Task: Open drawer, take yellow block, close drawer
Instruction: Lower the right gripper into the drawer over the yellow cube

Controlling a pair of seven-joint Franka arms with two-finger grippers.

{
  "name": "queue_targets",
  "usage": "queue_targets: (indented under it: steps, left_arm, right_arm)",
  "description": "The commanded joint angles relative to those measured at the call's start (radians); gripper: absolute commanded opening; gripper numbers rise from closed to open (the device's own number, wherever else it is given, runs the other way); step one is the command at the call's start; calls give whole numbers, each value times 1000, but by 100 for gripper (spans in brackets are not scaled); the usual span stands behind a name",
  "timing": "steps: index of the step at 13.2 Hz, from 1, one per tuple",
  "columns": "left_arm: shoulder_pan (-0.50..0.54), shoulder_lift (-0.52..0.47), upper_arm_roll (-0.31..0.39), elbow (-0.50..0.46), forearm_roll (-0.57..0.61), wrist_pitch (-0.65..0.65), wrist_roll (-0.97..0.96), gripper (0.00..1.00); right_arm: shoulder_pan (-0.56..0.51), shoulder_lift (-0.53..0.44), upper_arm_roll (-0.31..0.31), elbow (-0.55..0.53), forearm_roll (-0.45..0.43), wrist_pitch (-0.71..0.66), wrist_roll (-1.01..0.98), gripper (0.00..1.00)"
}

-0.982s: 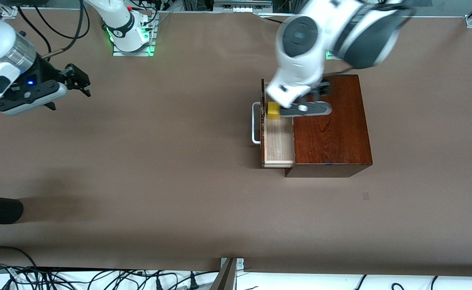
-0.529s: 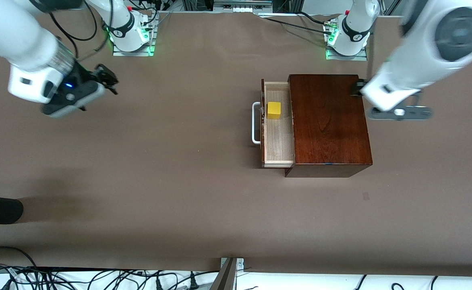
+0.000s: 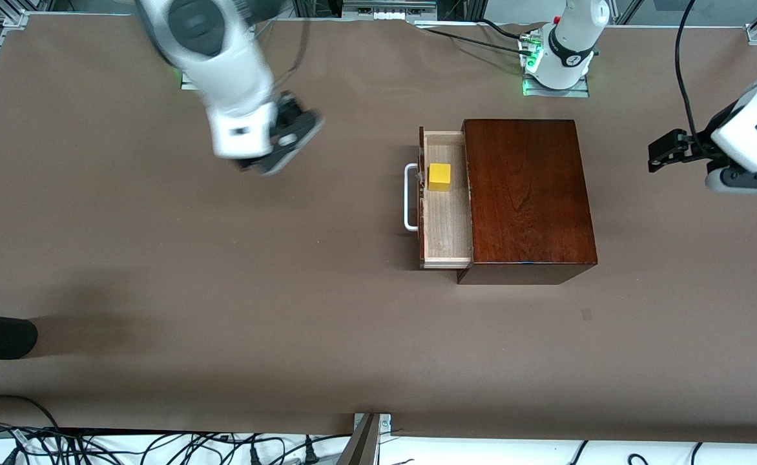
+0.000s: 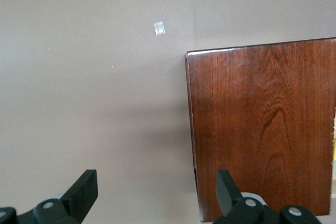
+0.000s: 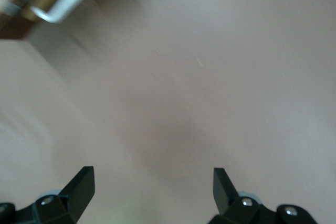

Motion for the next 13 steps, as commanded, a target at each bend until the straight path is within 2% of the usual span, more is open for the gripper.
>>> queue_targets:
  steps: [1, 3, 5, 8, 10, 13]
  left_arm:
    - [-139, -93, 158, -128, -17, 74, 120, 100]
    - [-141, -128, 199, -159, -26, 89, 112, 100]
    - [-147, -147, 216, -188, -25, 132, 112, 100]
    - [-147, -104, 211, -130, -28, 66, 112, 100]
    - [-147, -90, 208, -110, -28, 60, 112, 100]
    - [-153, -75, 202, -93, -29, 66, 111, 100]
  right_arm:
    - [156, 134, -10, 138, -3, 58, -16, 100]
    - [248, 246, -10, 251, -54, 60, -11, 100]
    - [311, 338, -10, 340, -59, 107, 10, 100]
    - [342, 479, -10, 468, -65, 171, -2, 100]
    - [346, 533, -11, 482, -93, 248, -6, 100]
    - [346, 579, -11, 500, -122, 256, -155, 100]
